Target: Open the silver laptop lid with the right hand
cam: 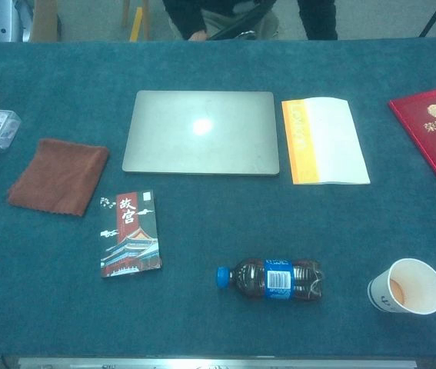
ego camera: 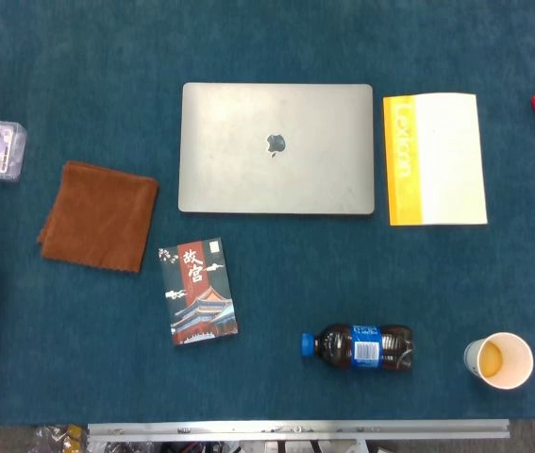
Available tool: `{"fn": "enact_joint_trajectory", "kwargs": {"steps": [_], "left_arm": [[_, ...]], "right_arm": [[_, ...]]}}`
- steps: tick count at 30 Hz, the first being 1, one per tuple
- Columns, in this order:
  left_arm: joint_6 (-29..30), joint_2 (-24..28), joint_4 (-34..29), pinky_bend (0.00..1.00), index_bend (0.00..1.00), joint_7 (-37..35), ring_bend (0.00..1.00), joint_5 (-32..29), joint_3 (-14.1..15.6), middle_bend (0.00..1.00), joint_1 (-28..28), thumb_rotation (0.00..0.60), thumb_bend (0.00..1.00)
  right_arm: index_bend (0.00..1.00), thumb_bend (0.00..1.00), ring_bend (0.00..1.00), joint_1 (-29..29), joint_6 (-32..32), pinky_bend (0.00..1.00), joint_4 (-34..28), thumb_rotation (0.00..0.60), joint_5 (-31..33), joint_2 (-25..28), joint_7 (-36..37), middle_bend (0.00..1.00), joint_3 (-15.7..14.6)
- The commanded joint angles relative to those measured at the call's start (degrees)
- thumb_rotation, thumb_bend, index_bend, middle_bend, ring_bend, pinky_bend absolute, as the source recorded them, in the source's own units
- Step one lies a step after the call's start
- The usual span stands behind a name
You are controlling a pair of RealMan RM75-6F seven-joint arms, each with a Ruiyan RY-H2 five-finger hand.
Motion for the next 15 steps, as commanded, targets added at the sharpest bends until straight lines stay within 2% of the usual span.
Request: {"fn": "enact_joint_trajectory", "kwargs": {"steps": [1, 15], "left_arm": [[-0.1, 0.0, -0.1, 0.27, 0.29, 0.1, 0.27, 0.0, 0.0, 0.35, -0.1, 0.6, 0.41], [0.2, 0.1, 0.2, 0.27, 0.29, -0.4, 0.27, 0.4, 0.3, 0.35, 0.2, 0.6, 0.41]], "right_arm": [[0.34, 0.23, 0.28, -0.2, 0.2, 0.35, 0.0, 0.6, -0.1, 0.0, 0.3, 0.38, -0.1], [0.34, 0.22, 0.28, 1.0, -1.4, 0.35, -1.6, 0.6, -1.6, 1.1, 2.0, 0.38, -0.3]]}}
